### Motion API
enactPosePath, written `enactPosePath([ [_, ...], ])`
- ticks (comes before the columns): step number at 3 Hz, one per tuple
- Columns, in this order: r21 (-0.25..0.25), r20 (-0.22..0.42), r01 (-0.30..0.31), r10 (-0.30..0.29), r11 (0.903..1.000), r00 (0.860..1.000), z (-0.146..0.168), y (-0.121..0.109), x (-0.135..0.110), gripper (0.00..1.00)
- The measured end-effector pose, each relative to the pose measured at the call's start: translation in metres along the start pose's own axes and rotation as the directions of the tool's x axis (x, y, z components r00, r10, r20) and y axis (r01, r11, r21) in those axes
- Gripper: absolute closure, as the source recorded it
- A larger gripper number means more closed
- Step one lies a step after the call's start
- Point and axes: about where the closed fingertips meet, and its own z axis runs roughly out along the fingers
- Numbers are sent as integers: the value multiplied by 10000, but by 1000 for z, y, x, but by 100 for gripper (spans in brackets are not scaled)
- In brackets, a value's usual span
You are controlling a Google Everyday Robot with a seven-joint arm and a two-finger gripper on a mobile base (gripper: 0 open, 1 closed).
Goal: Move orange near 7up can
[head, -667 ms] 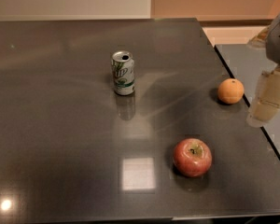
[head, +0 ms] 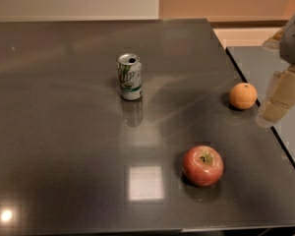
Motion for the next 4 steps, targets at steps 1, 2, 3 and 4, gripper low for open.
enactPosePath([
  [1, -52, 531, -664, 666, 9978, 9964, 13, -22, 6, 0],
  [2, -65, 810, -1168, 1170, 9931, 9898, 26, -42, 11, 0],
  [3, -153, 792, -1492, 1499, 9887, 9855, 44, -61, 16, 0],
  [4, -379, 710, -1692, 1716, 9848, 9826, 65, -76, 18, 0],
])
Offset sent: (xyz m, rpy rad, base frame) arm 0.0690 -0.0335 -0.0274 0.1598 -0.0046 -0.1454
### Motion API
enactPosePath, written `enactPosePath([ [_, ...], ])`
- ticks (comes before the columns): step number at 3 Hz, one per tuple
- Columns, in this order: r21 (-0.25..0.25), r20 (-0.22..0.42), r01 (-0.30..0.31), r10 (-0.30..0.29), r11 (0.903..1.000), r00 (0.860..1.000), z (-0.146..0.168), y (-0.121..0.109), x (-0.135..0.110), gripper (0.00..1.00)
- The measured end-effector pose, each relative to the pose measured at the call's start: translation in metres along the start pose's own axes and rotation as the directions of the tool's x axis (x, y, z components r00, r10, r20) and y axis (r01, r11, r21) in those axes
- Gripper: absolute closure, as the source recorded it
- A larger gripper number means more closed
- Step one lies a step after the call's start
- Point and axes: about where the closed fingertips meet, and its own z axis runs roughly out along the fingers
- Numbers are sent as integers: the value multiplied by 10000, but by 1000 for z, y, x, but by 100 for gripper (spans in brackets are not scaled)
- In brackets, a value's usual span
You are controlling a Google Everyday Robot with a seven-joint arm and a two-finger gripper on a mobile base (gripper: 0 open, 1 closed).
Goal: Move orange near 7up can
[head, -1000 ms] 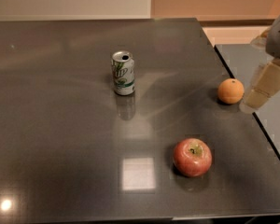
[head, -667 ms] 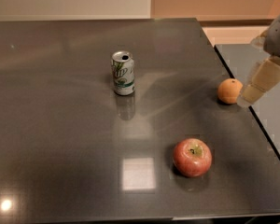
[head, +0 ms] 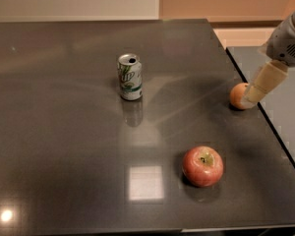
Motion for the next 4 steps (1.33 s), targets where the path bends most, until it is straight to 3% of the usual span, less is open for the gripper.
enactPosePath([
  [4, -590, -887, -823, 769, 9949, 9931, 60, -31, 35, 0],
])
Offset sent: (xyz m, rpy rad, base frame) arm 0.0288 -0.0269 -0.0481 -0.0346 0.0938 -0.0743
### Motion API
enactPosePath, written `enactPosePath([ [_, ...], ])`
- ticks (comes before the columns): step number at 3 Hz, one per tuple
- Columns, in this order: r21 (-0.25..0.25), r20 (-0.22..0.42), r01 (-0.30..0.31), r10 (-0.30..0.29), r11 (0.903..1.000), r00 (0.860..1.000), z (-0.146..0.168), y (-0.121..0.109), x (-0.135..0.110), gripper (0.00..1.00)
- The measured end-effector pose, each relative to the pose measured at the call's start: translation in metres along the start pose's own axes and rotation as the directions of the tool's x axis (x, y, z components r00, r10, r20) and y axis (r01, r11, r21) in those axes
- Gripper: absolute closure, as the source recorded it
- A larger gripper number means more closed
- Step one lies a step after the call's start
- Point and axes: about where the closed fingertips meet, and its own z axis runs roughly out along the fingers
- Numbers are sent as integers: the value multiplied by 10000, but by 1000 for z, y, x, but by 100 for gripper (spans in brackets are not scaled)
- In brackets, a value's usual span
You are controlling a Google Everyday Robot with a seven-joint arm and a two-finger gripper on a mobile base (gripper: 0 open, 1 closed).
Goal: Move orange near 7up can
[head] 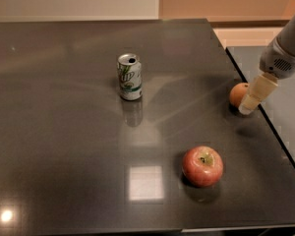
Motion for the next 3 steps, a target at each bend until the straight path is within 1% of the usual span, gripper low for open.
enactPosePath([
  [1, -193, -98, -46, 44, 9998, 9999, 10, -4, 4, 11],
  [2, -333, -92, 15, -18, 9994, 10000, 14, -6, 3, 29],
  [3, -388, 11, 166, -166, 9991, 9999, 10, -9, -1, 60],
])
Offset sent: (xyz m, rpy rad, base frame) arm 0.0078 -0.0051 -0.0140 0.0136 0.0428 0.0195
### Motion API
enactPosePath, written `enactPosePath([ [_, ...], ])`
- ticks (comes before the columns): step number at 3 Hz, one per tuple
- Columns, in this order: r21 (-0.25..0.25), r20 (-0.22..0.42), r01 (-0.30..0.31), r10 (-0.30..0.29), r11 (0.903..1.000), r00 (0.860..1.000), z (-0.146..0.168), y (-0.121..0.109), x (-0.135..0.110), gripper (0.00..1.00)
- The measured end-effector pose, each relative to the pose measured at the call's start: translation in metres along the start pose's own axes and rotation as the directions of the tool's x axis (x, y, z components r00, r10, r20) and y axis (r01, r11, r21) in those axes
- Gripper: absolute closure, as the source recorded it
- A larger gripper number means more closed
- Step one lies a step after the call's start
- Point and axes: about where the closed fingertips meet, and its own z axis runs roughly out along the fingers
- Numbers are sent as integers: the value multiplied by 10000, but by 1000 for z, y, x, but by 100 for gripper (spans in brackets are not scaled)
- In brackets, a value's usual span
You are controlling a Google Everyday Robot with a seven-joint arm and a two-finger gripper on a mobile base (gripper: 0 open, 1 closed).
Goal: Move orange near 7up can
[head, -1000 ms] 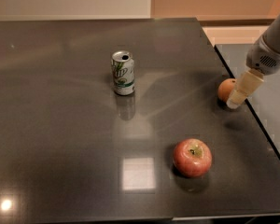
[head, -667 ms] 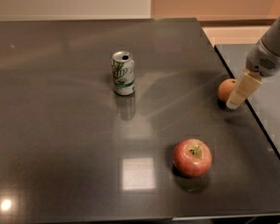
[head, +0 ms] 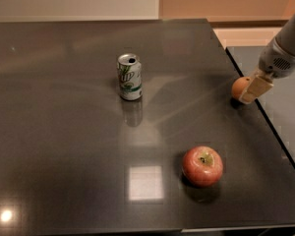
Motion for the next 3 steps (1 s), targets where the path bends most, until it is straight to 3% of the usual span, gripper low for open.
enactPosePath([
  [1, -12, 153, 163, -163, 9999, 9997, -7, 0, -8, 83],
  [2, 31, 416, 713, -714, 9974, 9966, -22, 5, -42, 100],
  [3, -70, 690, 1632, -1623, 9866, 9843, -24, 12, -100, 100],
])
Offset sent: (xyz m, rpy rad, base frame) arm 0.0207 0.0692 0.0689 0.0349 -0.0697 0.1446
